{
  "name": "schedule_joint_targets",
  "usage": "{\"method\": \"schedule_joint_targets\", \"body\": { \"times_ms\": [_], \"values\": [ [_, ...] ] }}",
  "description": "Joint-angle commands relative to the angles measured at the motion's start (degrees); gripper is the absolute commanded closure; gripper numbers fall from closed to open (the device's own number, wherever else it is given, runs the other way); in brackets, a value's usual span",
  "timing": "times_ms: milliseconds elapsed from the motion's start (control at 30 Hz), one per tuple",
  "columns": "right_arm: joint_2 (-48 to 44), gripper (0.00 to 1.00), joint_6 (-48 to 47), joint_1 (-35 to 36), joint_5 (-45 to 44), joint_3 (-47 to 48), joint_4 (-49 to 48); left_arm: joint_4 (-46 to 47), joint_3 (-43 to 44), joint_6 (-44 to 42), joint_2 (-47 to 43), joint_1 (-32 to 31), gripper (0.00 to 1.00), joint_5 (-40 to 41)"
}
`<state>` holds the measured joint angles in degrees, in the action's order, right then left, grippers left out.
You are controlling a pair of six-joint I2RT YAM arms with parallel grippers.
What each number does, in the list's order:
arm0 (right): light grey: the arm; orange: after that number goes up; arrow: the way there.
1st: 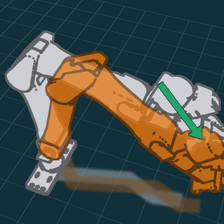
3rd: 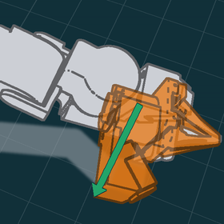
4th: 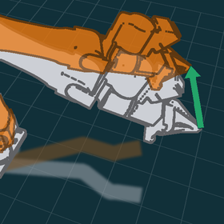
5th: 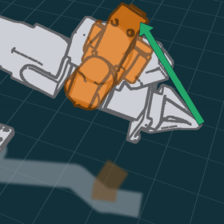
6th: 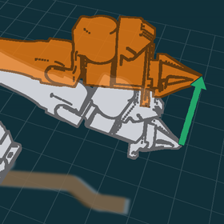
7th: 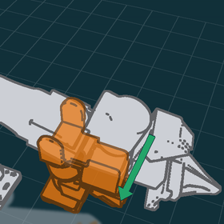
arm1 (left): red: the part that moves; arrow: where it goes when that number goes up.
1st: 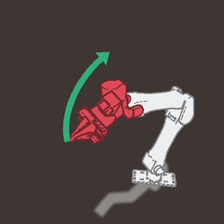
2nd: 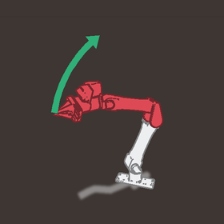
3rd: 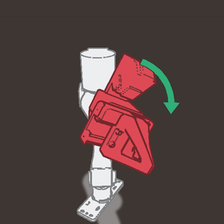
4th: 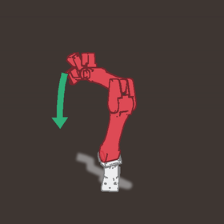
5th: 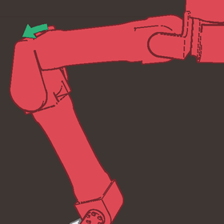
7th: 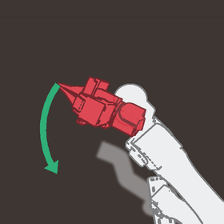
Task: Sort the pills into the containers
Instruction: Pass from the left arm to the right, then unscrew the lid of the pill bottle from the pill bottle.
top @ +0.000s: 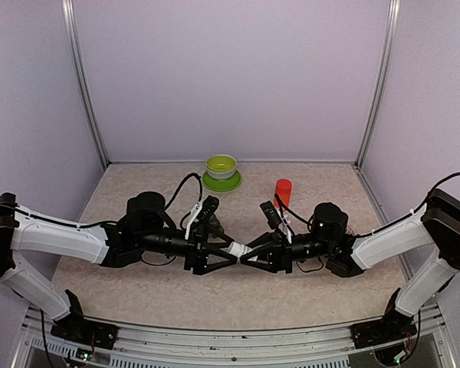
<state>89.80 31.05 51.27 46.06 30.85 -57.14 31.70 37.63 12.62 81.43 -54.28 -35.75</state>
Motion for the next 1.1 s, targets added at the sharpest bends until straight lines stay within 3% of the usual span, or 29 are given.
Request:
{"method": "schedule_joint_targets", "body": {
  "times_ms": [0, 100, 267, 333, 500, 567, 800, 933, 1067],
  "values": [
    [0.6, 0.80, 2.5, 0.4, -0.4, 0.6, -2.4, 5.2, -1.9, -1.6, -3.0, 0.4, 0.09, -0.5],
    [0.6, 0.80, 3.6, 1.3, -1.8, 0.6, -3.0, 8.6, -2.3, -0.5, -2.5, 0.2, 0.02, -1.2],
    [1.0, 0.80, 5.9, 3.4, -4.9, 1.5, -4.3, 13.2, -2.6, 0.7, -1.2, -0.8, 0.03, -0.4],
    [1.2, 0.80, 7.2, 3.9, -5.4, 1.6, -5.7, 14.0, -2.3, 0.8, -0.8, -1.1, 0.08, 0.0],
    [1.6, 0.80, 10.3, 4.0, -4.6, 1.2, -9.0, 14.2, -2.3, 0.2, -0.4, -1.2, 0.34, 0.6],
    [1.7, 0.80, 12.1, 4.1, -3.4, 0.7, -11.1, 15.0, -3.1, -0.1, -0.8, -1.1, 0.40, 0.8],
    [3.3, 0.81, 18.3, 4.0, 2.0, 1.0, -18.8, 19.4, -6.0, -0.6, -2.2, -0.4, 0.42, -2.3],
    [4.3, 0.81, 19.3, 4.1, 2.7, 1.2, -19.7, 20.7, -6.4, -0.3, -2.2, -0.2, 0.49, -3.2],
    [5.2, 0.81, 20.4, 4.0, 3.5, 1.2, -21.2, 24.3, -7.5, 0.8, -2.3, 0.2, 0.50, -3.5]
  ]
}}
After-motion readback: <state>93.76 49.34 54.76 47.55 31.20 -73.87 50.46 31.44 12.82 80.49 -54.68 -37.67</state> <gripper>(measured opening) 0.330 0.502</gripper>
